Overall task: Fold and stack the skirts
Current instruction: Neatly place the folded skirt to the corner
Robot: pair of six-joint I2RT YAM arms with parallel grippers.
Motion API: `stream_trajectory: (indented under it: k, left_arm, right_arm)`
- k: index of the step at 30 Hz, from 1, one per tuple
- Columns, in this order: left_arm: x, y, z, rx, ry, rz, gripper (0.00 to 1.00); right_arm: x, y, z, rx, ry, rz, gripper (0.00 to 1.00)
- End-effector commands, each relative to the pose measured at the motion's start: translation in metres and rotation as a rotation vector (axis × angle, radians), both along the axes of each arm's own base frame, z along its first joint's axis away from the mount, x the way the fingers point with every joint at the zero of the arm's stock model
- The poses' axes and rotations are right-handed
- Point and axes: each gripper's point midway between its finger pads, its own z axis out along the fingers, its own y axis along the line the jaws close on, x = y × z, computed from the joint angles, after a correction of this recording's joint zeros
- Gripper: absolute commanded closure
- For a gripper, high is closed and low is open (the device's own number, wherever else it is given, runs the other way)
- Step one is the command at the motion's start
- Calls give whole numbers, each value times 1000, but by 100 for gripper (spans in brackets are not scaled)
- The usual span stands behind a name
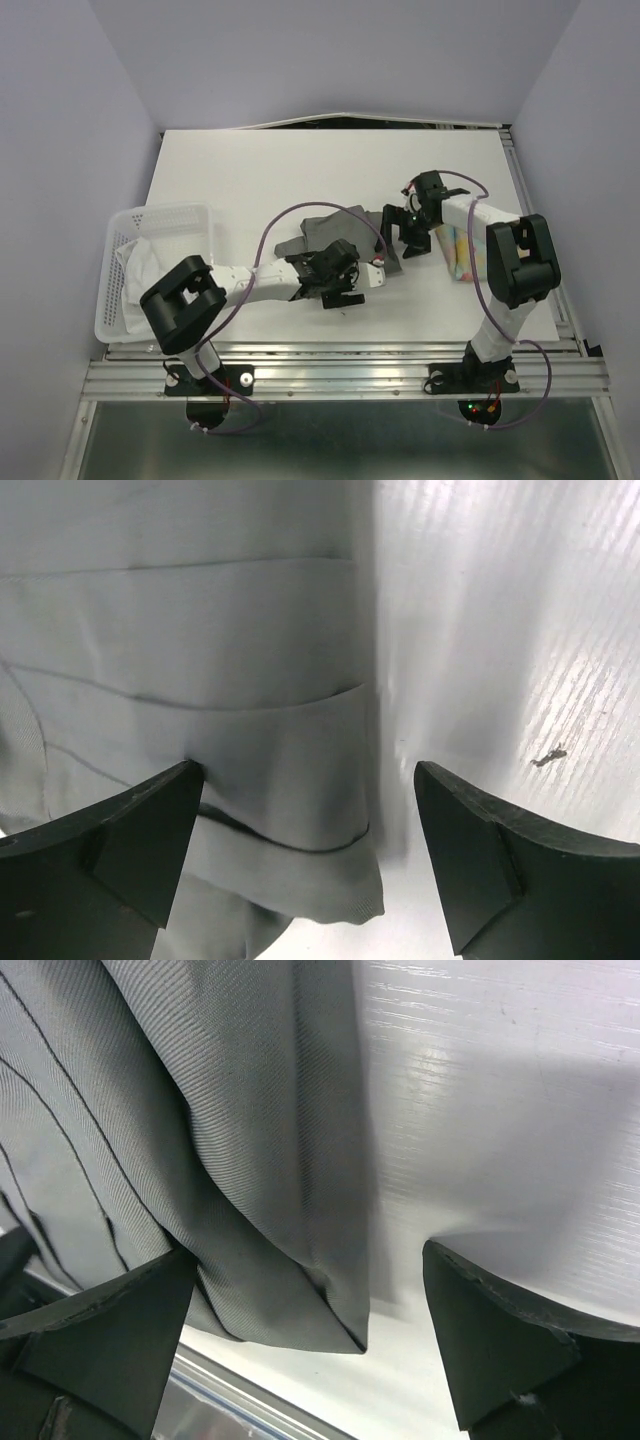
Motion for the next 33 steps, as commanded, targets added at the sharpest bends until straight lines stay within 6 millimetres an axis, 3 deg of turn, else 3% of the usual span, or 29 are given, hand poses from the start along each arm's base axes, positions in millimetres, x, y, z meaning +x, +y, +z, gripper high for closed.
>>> stream_trajectory:
  k: [1, 5, 8, 11, 12, 15, 17, 19, 21, 23, 26, 28, 29, 30, 33]
  left_arm:
    - [8, -5, -2, 61, -122, -32, 1]
    - [15, -15, -9, 91, -190, -12, 3]
    - [18, -18, -15, 112, -214, -11, 10]
    - [20, -19, -25, 129, -209, -11, 25]
    - [17, -21, -26, 118, -190, -22, 37]
    - [11, -24, -25, 64, -96, -25, 59]
    - [17, -24, -21, 33, -51, -6, 64]
    - [16, -26, -17, -2, 9, -8, 75]
    - [20, -26, -14, -42, 74, -2, 93]
    - [23, -27, -11, -63, 110, -6, 99]
    - [25, -26, -12, -55, 135, -29, 100]
    - [22, -26, -12, -54, 158, -56, 95]
    - [20, -26, -12, -52, 167, -69, 89]
    - [16, -26, -12, -55, 183, -82, 77]
    - [13, -25, -13, -59, 198, -85, 61]
  right_arm:
    - [-7, 2, -14, 36, 63, -16, 0]
    - [-12, 5, -19, 95, 116, -23, 0]
    - [-15, 7, -17, 133, 136, -21, 0]
    - [-19, 9, -15, 153, 139, -3, 0]
    - [-21, 9, -15, 154, 138, 1, 0]
    - [-27, 8, -18, 158, 129, 20, 0]
    - [-29, 4, -22, 157, 119, 17, 0]
    - [-26, 4, -24, 158, 101, 13, 0]
    - [-25, 8, -26, 184, 102, 7, 0]
    - [-24, 13, -24, 220, 110, 2, 0]
    - [-13, 21, -15, 271, 73, 6, 0]
    - [-5, 24, -6, 292, 29, 9, 0]
    - [-3, 26, -3, 300, 18, 12, 0]
    - [-2, 26, -1, 305, 5, 14, 0]
    - [2, 28, 6, 319, -20, 7, 0]
